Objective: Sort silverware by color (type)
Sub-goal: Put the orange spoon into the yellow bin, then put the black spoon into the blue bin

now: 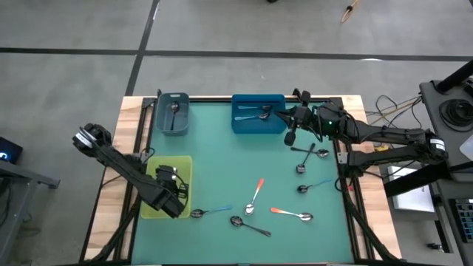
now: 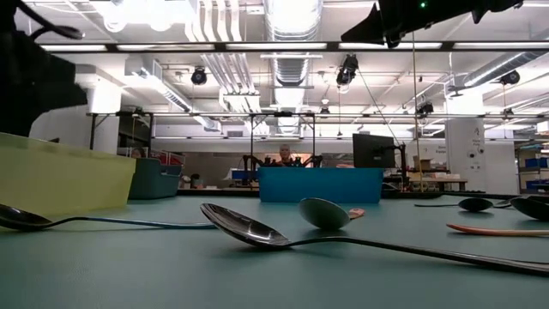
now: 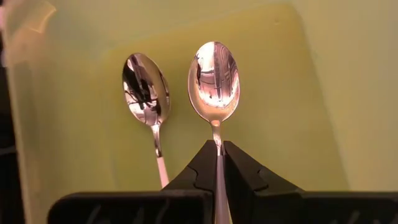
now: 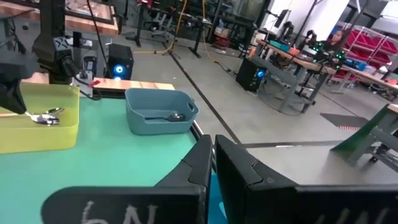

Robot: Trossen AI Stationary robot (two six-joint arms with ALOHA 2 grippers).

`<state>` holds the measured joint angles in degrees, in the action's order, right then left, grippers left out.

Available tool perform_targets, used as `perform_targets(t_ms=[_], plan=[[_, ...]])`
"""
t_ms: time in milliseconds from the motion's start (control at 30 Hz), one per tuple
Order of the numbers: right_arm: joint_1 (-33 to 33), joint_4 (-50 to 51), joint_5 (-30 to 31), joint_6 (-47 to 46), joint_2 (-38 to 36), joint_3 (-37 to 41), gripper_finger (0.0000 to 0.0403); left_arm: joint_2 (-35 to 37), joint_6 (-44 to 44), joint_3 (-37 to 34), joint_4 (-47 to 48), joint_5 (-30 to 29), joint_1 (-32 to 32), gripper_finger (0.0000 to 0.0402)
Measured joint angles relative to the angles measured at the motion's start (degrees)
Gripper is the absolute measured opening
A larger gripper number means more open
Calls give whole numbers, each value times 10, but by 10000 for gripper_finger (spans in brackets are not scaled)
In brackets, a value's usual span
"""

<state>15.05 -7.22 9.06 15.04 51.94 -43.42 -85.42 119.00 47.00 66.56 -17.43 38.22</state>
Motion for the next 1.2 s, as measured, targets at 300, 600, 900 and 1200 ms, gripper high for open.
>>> perform_targets(t_ms=[300, 600, 900, 1200], plan=[[0, -2, 0, 0, 0, 0, 13, 2, 41, -60, -81, -9, 0, 0], [0, -2, 0, 0, 0, 0, 13, 2, 75, -69, -91, -6, 0, 23], [0, -2, 0, 0, 0, 0, 13, 2, 74, -65, -90, -6, 0, 26], [0, -2, 0, -4, 0, 0, 13, 18, -59, 7, -28, -16, -1, 26]])
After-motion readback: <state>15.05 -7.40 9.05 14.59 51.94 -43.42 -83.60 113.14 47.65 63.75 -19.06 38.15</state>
